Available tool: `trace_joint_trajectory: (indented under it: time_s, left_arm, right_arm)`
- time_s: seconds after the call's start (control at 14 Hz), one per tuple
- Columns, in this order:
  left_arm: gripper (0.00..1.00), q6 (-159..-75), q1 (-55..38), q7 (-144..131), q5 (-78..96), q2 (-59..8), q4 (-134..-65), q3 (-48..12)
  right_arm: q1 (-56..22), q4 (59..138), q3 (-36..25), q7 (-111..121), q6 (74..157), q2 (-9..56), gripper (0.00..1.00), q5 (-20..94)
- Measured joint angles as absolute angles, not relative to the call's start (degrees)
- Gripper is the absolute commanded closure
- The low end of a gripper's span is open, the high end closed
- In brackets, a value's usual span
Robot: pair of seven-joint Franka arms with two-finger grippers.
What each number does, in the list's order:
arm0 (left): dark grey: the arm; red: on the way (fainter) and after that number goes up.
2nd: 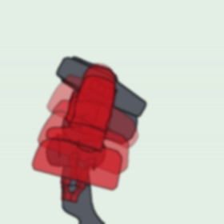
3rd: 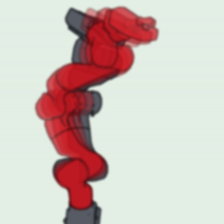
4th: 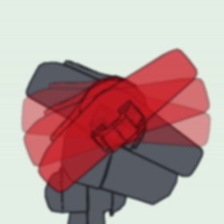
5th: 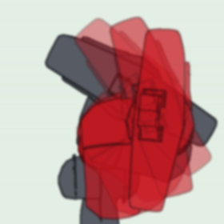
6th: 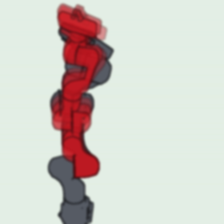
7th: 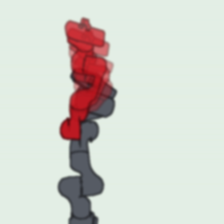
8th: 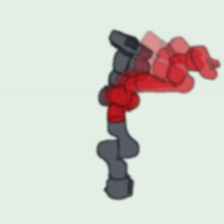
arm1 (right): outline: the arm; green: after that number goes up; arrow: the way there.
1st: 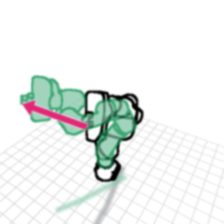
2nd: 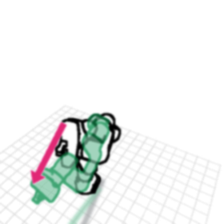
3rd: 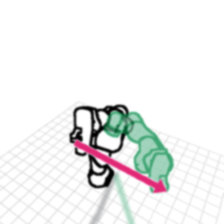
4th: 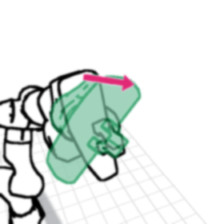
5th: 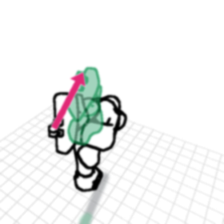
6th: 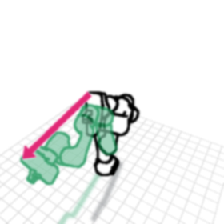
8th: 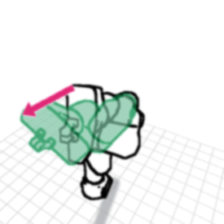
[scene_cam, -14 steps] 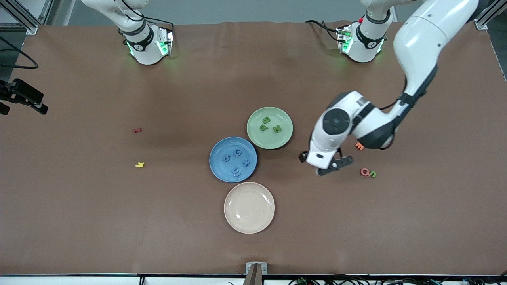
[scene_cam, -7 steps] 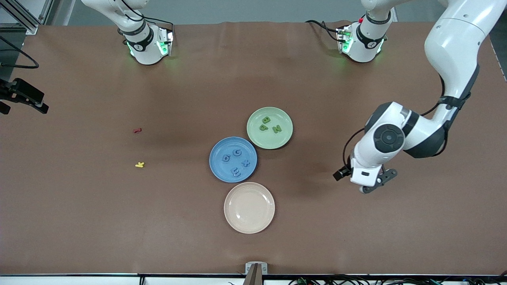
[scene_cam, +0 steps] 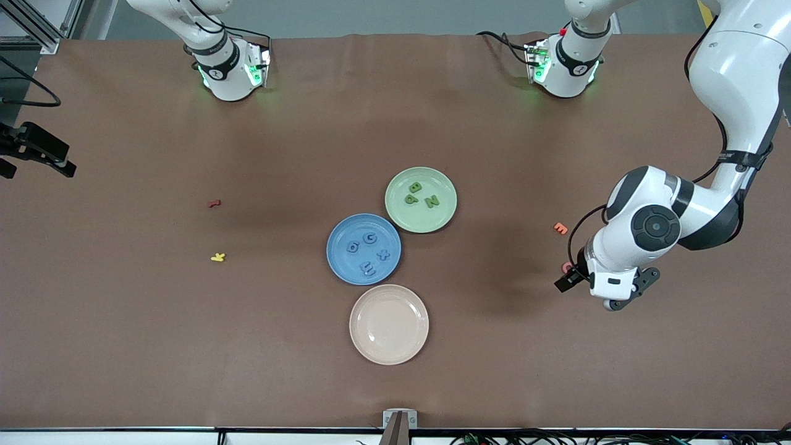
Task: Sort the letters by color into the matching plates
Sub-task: 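Move the left gripper back over the remaining green and pink letters, then lower the left gripper and grasp the green u letter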
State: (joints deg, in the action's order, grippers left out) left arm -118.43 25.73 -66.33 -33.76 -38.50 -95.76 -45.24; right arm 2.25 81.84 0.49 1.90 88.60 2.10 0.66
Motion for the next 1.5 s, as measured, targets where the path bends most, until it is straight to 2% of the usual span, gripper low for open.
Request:
trace_joint_trajectory:
  time_s: [1.5]
  left_arm:
    - [0.05,-120.15,27.53,-61.94,-33.64,-41.18,-95.07,-40.8]
  right_arm:
    - [2.61,81.84,0.26,1.9,88.59,2.1,0.0,0.32]
